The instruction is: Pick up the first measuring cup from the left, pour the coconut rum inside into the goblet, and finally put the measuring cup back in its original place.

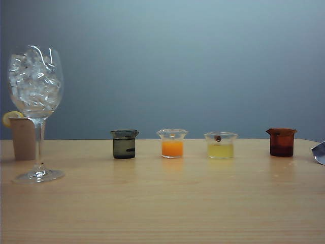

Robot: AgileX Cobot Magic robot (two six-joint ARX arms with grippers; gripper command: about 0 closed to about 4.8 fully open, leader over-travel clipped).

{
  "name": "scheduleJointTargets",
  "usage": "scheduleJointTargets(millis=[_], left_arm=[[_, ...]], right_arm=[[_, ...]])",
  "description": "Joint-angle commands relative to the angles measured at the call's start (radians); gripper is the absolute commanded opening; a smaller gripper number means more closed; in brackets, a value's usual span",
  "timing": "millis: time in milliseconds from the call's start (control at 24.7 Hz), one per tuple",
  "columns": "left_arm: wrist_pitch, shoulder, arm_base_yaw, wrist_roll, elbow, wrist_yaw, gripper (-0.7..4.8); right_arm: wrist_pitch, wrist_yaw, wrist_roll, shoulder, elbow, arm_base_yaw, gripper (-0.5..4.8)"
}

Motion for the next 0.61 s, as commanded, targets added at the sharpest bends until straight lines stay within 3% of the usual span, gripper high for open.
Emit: scheduleJointTargets(millis=[41,365,446,608], left_arm=[[0.004,0.000,-0.001,0.000,0.002,0.009,-0.05],[-0.002,0.000,-0.001,-0.029,0.043,0.003,-0.05],[-0.039,0.001,-0.001,-0.029,0.098,-0.029,-0.05],[-0.185,0.002,-0.011,-0.033,0.225,-0.004,-0.05]], right_arm=[[0.005,0.003,-0.003,0.001,-0.003,-0.001,-0.06],[-0.037,0.032,-0.003,0.002,0.068,0.002,-0.06],[-0.052,0.051,-0.007,0.002,0.139,0.002,-0.06],[-0.062,0.049,-0.001,0.015,0.224,0.002,-0.06]])
